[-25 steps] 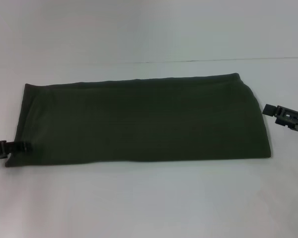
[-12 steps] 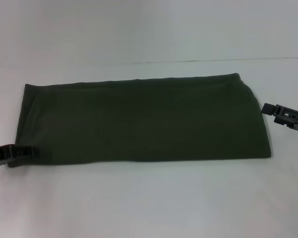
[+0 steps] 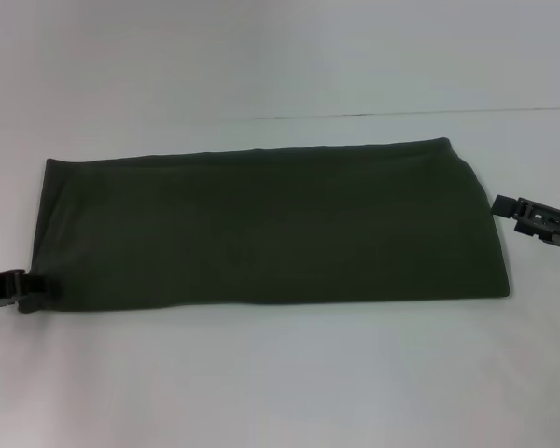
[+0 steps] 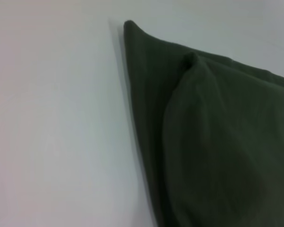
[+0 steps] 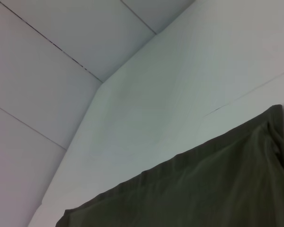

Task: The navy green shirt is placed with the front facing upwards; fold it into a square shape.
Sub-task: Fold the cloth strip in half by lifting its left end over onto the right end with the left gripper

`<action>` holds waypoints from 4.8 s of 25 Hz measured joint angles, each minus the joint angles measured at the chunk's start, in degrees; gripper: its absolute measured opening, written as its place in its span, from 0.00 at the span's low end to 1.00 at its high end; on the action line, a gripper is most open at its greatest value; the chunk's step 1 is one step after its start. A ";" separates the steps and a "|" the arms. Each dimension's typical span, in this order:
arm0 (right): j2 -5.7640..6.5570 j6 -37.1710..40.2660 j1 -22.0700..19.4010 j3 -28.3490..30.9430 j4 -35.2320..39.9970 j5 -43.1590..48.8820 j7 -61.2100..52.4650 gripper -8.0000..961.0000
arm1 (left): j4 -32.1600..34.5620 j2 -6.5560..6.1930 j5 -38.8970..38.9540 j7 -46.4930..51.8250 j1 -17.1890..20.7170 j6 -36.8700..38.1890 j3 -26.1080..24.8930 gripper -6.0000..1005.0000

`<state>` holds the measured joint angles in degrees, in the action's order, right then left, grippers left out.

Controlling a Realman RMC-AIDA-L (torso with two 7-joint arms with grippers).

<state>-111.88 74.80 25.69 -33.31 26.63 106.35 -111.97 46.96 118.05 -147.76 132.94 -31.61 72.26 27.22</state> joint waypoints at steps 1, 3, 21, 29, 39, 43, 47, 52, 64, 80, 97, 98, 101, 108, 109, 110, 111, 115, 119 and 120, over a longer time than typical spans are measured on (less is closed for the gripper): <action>0.00 0.00 0.00 0.00 0.00 0.00 0.00 0.95 | 0.01 0.00 -0.09 -0.02 -0.06 -0.15 0.06 0.53; 0.00 -0.01 -0.01 0.00 0.00 0.01 0.00 0.95 | 0.01 0.02 -0.11 -0.06 -0.19 -0.27 0.08 0.40; 3.86 5.55 7.12 -0.05 19.13 27.05 -33.54 0.95 | -0.17 -0.02 -0.23 -0.93 -0.58 -0.36 0.86 0.05; 4.36 7.38 14.18 -0.25 14.26 40.52 -37.47 0.95 | -0.14 -0.01 -0.09 -0.93 -0.65 -0.29 0.91 0.05; 2.51 6.20 15.62 -2.90 11.06 41.70 -37.28 0.95 | -0.19 -0.01 -0.10 -0.94 -0.65 -0.66 0.90 0.06; 1.65 5.10 15.84 -3.55 11.06 41.77 -37.06 0.95 | -0.17 -0.01 -0.05 -0.98 -0.65 -0.71 0.90 0.06; 0.81 2.95 15.95 -5.86 10.74 41.90 -37.45 0.95 | -0.15 -0.01 0.00 -1.08 -0.65 -0.73 0.90 0.05; 0.47 1.33 16.53 -6.03 9.07 41.88 -37.09 0.95 | -0.11 -0.01 0.12 -1.17 -0.65 -0.73 0.91 0.05; -0.86 -2.14 17.11 -7.24 7.57 41.85 -36.83 0.95 | -0.25 0.08 0.29 -1.54 -1.25 -0.81 0.90 0.05; -0.98 -2.20 17.20 -9.23 7.30 42.08 -36.82 0.64 | -0.24 0.10 0.47 -1.33 -1.26 -0.81 0.58 0.06; 0.07 0.09 17.54 -10.29 7.51 42.09 -35.94 0.06 | 0.31 -0.33 0.75 -1.18 -1.44 2.27 0.25 0.05; 0.22 0.81 17.61 -10.29 7.51 42.09 -35.66 0.04 | 0.58 -0.42 0.75 -1.13 -1.44 3.19 0.16 0.05; 0.69 3.32 17.80 -10.53 7.53 42.07 -34.82 0.04 | 1.80 -0.58 0.69 -1.05 -1.33 6.41 0.08 0.06; 1.66 11.87 17.27 -14.13 10.11 42.50 -34.40 0.04 | 7.00 -1.90 -1.16 0.41 0.27 19.27 -0.91 0.05; 1.78 13.08 17.21 -14.29 10.40 42.88 -34.19 0.04 | 7.59 -2.08 -1.62 0.41 0.41 20.98 -1.48 0.05; 1.91 14.23 17.17 -14.42 10.62 43.35 -33.90 0.04 | 8.14 -2.28 -2.38 0.42 0.53 23.03 -2.10 0.05; 2.17 16.73 17.16 -14.59 10.87 44.65 -33.14 0.04 | 8.59 -2.52 -3.24 0.42 0.54 24.91 -2.80 0.05; 2.26 19.69 17.25 -14.72 11.22 46.75 -32.13 0.04 | 9.30 -3.22 -7.10 0.03 0.58 31.25 -4.89 0.05; 1.93 22.20 17.30 -14.83 11.31 48.51 -30.51 0.04 | 9.75 -3.31 -10.62 -0.23 0.83 35.18 -5.35 0.05; 1.78 22.77 17.30 -14.95 11.31 48.64 -29.93 0.04 | 9.77 -3.26 -11.18 -0.29 0.90 35.75 -5.37 0.06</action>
<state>-110.09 97.56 42.99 -48.27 37.94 154.98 -141.90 56.73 114.79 -158.94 132.66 -30.71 108.01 21.85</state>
